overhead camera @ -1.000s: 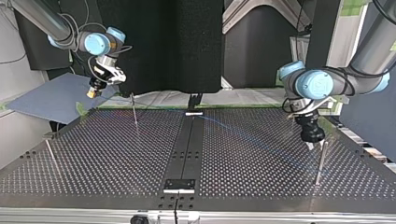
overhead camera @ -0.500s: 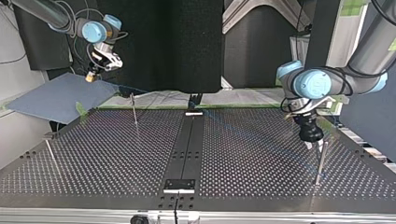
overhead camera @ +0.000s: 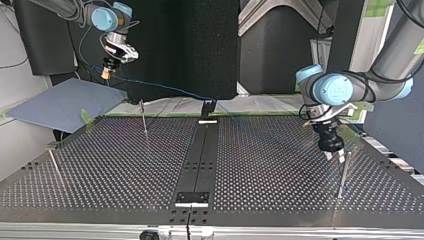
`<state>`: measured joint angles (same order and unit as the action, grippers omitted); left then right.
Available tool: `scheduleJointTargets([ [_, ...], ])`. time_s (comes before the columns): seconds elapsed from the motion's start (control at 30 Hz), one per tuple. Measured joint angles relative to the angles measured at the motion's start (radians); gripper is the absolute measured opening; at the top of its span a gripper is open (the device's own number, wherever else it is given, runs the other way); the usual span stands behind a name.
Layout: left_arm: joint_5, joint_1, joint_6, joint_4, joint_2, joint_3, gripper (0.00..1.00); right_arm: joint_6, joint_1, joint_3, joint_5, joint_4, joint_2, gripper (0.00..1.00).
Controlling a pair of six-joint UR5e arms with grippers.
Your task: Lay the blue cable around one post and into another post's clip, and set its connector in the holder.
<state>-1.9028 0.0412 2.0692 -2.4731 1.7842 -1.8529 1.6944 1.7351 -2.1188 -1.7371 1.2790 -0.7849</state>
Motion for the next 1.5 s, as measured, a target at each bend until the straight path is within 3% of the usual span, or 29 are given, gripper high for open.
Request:
scheduleJointTargets([
  [0.2, 0.000, -0.007, -0.001, -0.001, 0.000, 0.000, 0.74, 0.009, -0.006, -0.057, 0.061, 0.017, 0.001, 0.00],
  [0.37, 0.000, -0.011, -0.004, -0.001, 0.000, 0.000, 0.74, 0.008, -0.015, -0.054, 0.106, 0.020, 0.002, 0.00],
  [0.57, 0.000, -0.022, -0.010, -0.001, 0.000, 0.000, 0.74, 0.019, -0.031, -0.013, 0.154, 0.017, 0.021, 0.00],
  [0.77, 0.000, -0.031, -0.016, -0.001, -0.001, 0.000, 0.74, 0.031, -0.043, 0.044, 0.211, 0.012, 0.076, 0.00],
  [0.97, 0.000, -0.037, -0.020, -0.001, 0.000, 0.000, 0.74, 0.066, -0.065, 0.097, 0.260, 0.002, 0.124, 0.00],
  [1.23, 0.000, -0.042, -0.020, -0.001, 0.000, 0.000, 0.74, 0.104, -0.104, 0.169, 0.323, -0.002, 0.139, 0.00],
  [1.37, 0.000, -0.044, -0.023, -0.001, 0.000, 0.000, 0.74, 0.116, -0.113, 0.195, 0.337, -0.009, 0.142, 0.00],
  [1.5, 0.000, -0.046, -0.025, -0.001, 0.000, 0.000, 0.74, 0.114, -0.117, 0.203, 0.341, -0.014, 0.149, 0.00],
])
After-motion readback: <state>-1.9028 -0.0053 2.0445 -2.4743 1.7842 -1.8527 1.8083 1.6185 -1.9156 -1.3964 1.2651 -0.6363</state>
